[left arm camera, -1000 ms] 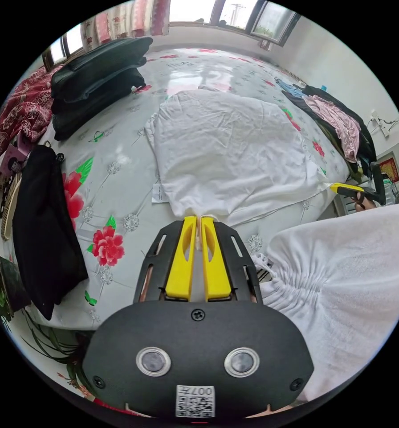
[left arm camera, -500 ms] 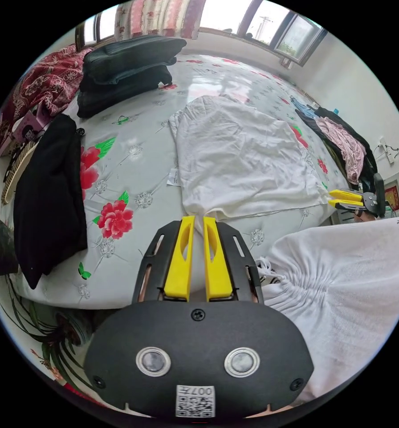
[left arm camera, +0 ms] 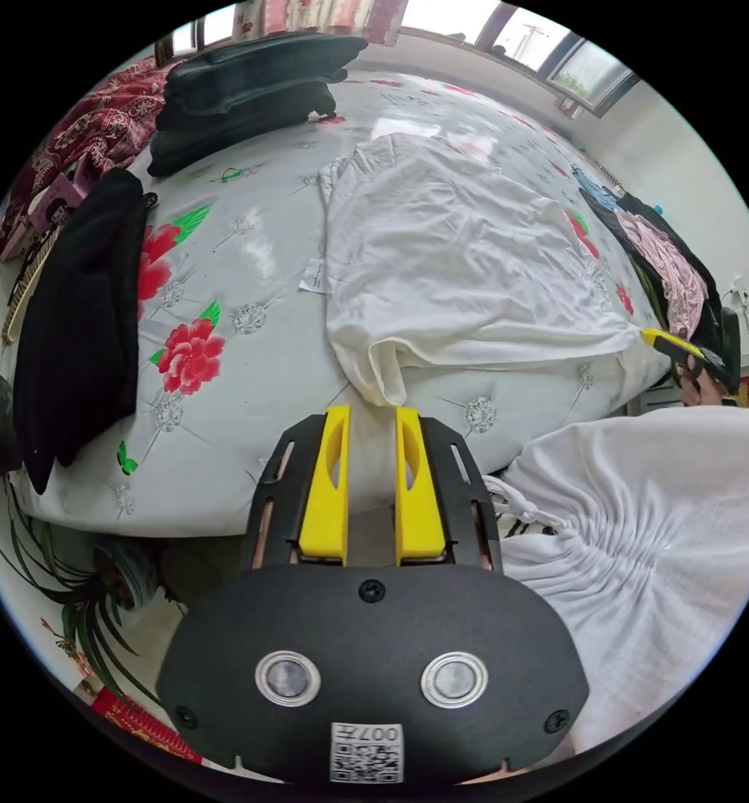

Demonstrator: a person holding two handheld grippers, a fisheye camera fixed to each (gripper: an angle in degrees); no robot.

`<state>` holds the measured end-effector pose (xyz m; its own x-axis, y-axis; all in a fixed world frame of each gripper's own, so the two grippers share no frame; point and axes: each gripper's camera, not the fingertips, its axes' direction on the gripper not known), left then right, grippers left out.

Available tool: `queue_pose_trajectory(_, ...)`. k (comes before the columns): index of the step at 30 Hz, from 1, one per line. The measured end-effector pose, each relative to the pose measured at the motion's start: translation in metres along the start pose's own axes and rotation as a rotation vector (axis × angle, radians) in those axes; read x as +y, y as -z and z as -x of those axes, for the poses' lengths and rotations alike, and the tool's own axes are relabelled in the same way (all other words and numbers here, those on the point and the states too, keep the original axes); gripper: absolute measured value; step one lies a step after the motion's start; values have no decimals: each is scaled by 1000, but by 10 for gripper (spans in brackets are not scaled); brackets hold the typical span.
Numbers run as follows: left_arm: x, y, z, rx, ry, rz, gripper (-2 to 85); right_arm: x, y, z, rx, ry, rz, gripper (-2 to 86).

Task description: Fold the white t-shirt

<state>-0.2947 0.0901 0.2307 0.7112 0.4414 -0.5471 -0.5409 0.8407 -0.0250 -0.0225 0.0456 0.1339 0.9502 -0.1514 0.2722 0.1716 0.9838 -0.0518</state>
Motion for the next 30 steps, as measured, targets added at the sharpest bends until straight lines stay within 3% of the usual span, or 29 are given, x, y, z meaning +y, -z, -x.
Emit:
queue_pose_trajectory(4,-14,-7,-9,-24,78,14,88,-1,38,-9,-83,-43,-105,-3)
queue_pose_trajectory(13,-16,-5,-36,-19,78,45,98,3,72,-12,-114,-78,-137,-3)
queue_pose_trajectory(22,-20,-8,-63,-129,81,38,89,0,97,-3,-138,-60,-128,-3)
queue_pose_trajectory(28,-1,8,-68,-246,91,47,1,3,136,8,-103,-16,-165,-3)
queue_pose_trajectory(30,16,43,-64,-222,113,-38,-5,6,159,9,-93,-1,-187,-3)
